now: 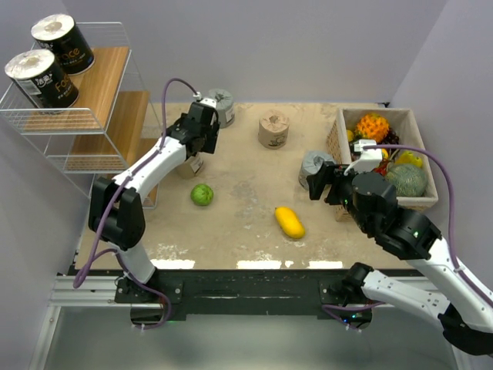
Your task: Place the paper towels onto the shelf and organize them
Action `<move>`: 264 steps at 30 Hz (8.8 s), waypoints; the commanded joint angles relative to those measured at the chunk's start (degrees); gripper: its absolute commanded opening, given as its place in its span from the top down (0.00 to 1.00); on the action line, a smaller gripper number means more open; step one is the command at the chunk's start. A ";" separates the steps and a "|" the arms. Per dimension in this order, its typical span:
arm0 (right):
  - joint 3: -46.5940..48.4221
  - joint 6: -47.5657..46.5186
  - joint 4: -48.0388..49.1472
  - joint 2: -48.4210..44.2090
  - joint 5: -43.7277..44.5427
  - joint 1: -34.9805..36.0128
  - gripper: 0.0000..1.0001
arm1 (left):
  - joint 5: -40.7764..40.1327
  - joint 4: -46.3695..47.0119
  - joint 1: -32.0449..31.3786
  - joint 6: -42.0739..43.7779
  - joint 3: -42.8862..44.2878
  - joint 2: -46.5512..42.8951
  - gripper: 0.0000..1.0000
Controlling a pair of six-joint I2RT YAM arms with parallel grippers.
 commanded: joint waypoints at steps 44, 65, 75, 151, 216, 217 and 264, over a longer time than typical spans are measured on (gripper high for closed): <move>5.91 0.69 -1.31 4.64 -1.23 0.04 0.20 | -7.21 6.23 0.34 7.07 -4.29 6.41 0.51; 6.44 1.92 -1.22 4.29 -2.55 0.04 0.20 | -13.27 0.96 -1.59 7.16 -2.89 -4.04 0.58; 9.78 1.74 -2.71 5.52 -1.75 0.13 0.20 | -15.20 -5.46 -5.10 11.90 10.38 -8.18 0.58; 12.68 0.33 -4.82 7.80 -1.14 0.04 0.19 | -33.66 10.53 3.51 36.51 11.45 -5.37 0.50; 41.05 -4.15 10.57 63.07 -6.84 -21.66 0.18 | 25.04 30.81 -2.03 3.11 -35.11 -48.25 0.00; 44.46 -4.50 9.69 64.74 -7.72 -22.88 0.17 | 25.14 31.79 -1.94 3.20 -35.92 -48.52 0.00; 45.57 -4.59 8.54 77.60 -33.66 -27.30 0.58 | 25.84 30.31 -4.84 2.06 -35.93 -48.70 0.01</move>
